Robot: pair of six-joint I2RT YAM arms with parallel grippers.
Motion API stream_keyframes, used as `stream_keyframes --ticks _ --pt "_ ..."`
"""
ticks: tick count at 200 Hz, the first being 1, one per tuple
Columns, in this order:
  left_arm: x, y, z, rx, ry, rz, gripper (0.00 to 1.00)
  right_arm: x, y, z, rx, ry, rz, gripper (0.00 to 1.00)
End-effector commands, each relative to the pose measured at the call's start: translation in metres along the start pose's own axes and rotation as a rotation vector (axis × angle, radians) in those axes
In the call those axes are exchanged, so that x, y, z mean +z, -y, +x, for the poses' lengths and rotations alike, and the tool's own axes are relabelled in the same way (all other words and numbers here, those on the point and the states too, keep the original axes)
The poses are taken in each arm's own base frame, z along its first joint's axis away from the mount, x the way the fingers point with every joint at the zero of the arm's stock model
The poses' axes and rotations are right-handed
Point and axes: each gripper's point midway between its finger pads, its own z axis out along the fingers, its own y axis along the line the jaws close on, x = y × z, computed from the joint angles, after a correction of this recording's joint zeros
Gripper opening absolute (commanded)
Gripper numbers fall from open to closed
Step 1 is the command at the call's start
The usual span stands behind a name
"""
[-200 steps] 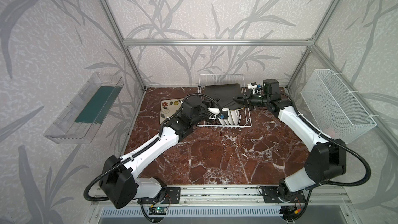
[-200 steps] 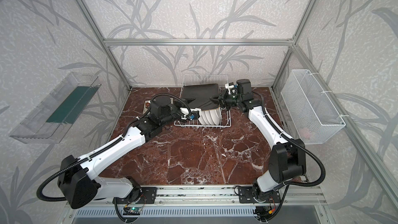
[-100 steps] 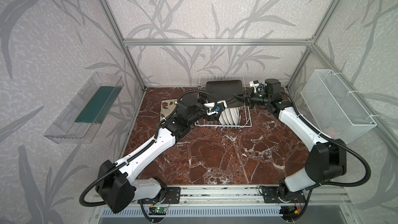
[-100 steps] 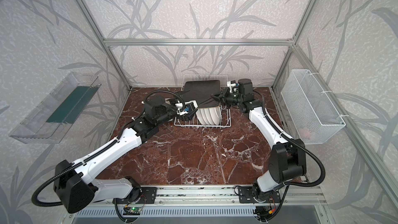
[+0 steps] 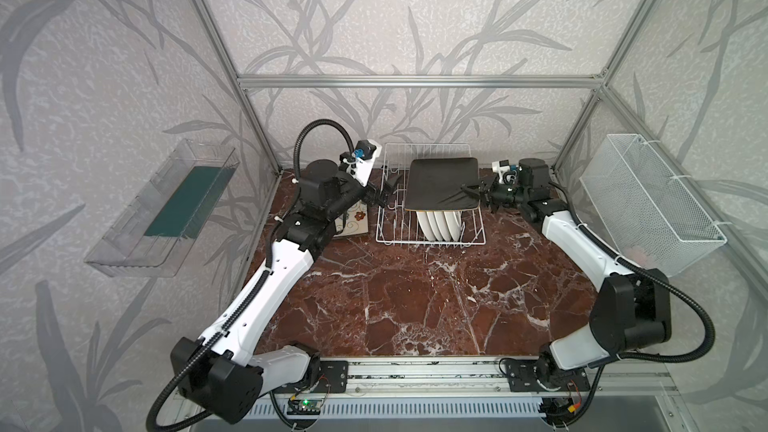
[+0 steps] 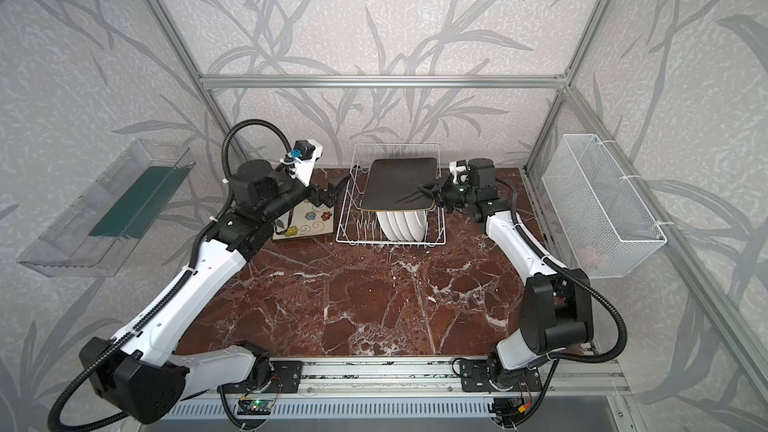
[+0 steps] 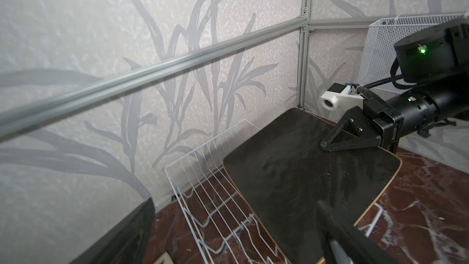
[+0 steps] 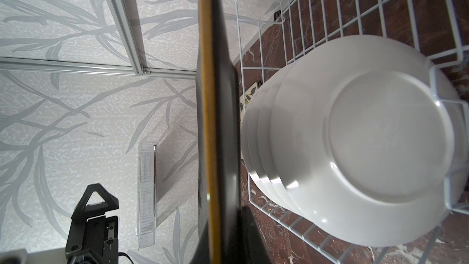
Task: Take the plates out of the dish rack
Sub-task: 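Open the left gripper and regrip the dark plate's edge nearest the left arm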
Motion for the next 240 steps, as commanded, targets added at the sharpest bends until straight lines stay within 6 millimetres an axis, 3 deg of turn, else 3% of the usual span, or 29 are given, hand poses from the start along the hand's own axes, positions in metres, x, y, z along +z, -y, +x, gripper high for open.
stream_keyframes --ticks 1,89,137,202,240 --pt "0.007 0.007 0.014 -0.282 -0.097 0.097 0.99 -0.026 -0.08 0.003 -0.239 0.025 -0.226 0.0" --pt "0.06 0.035 0.056 -0.645 -0.294 0.403 0.94 -0.031 -0.09 0.008 -0.319 0.034 -0.295 0.0" --pt "0.068 0.054 0.062 -0.733 -0.3 0.563 0.94 -0.027 -0.091 0.009 -0.325 0.026 -0.32 0.0" --pt "0.076 0.061 0.083 -0.759 -0.406 0.586 0.88 -0.026 -0.096 0.011 -0.374 0.042 -0.348 0.0" --pt "0.077 0.063 0.078 -0.78 -0.389 0.617 0.88 -0.028 -0.098 0.012 -0.407 0.053 -0.35 0.0"
